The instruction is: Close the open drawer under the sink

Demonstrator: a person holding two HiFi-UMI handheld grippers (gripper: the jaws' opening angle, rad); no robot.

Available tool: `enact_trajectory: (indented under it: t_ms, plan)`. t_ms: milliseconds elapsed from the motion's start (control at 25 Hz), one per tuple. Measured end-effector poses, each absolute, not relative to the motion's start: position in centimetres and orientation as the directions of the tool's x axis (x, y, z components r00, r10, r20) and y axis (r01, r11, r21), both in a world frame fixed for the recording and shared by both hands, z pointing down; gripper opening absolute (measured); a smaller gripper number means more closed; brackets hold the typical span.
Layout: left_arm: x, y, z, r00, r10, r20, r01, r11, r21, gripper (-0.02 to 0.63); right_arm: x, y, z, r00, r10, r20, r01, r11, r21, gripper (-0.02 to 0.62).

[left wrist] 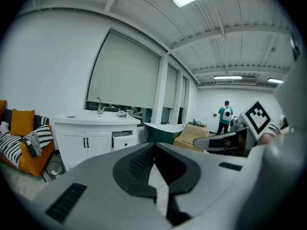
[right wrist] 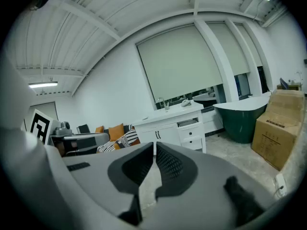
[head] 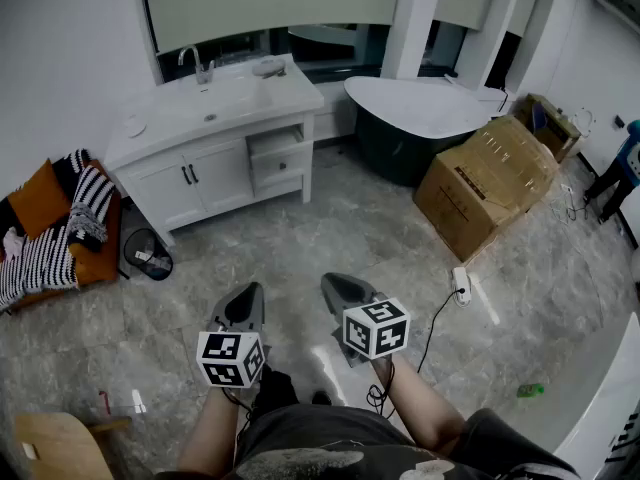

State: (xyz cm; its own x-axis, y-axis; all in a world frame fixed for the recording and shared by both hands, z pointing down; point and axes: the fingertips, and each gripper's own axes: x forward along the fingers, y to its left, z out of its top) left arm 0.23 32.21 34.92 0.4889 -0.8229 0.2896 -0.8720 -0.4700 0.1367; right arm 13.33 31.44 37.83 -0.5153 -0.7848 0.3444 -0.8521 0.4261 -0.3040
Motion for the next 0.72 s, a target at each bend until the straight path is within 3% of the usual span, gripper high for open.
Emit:
enact_trajectory:
  t_ms: [480,720]
  plan:
    - [-0.2,33.1,35.0,0.477,-0.828,0.295,-0.877,-0.468,0.106,0.014,13.7,32.1,38.1,-0.486,-0.803,0.346,-0.871,0.409,-0.273,0.034]
    - [-0.4,34.1,34.4,0.461,-0.840,0.286,-0.887,-0.448,0.113,0.014,14.2,32.9,37.2,-0.499,-0.819,0.281,-0.849,0.400,-0.345,0.034]
